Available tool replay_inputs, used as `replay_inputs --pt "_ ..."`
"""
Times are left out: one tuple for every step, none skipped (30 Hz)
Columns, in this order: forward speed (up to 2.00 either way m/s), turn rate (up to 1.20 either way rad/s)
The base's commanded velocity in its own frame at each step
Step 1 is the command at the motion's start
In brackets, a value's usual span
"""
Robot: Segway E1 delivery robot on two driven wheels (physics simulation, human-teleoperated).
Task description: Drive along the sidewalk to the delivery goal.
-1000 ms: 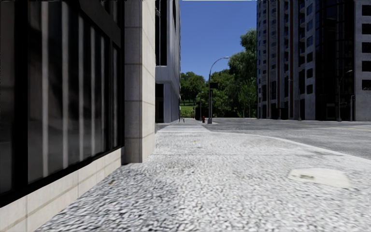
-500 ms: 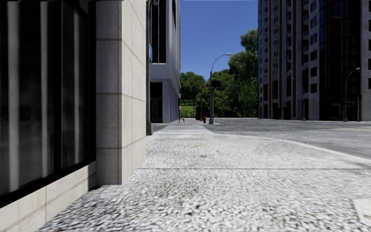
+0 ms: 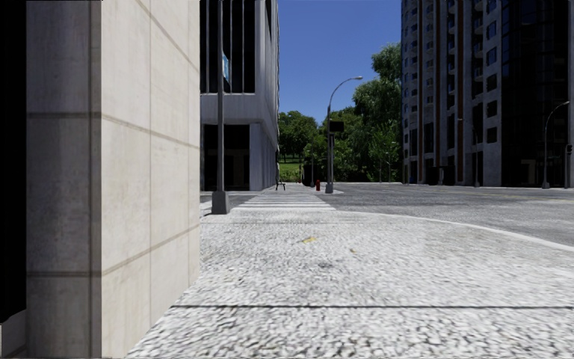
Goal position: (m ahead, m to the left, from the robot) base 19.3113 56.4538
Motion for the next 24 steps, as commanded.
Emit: replay_inputs --pt "2.00 0.00" --pt "2.00 0.00" --pt "2.00 0.00" --pt "2.00 0.00" --pt "2.00 0.00" --pt "2.00 0.00" --pt "2.00 0.00" --pt "2.00 0.00" --pt "2.00 0.00" --pt "2.00 0.00" --pt "2.00 0.00" --pt "2.00 0.00" --pt "2.00 0.00" --pt "2.00 0.00" --pt "2.00 0.00" --pt "2.00 0.00" --pt "2.00 0.00" --pt "2.00 0.00" --pt "2.00 0.00" --pt "2.00 0.00" --pt "2.00 0.00" --pt "2.00 0.00" --pt "2.00 0.00" --pt "2.00 0.00"
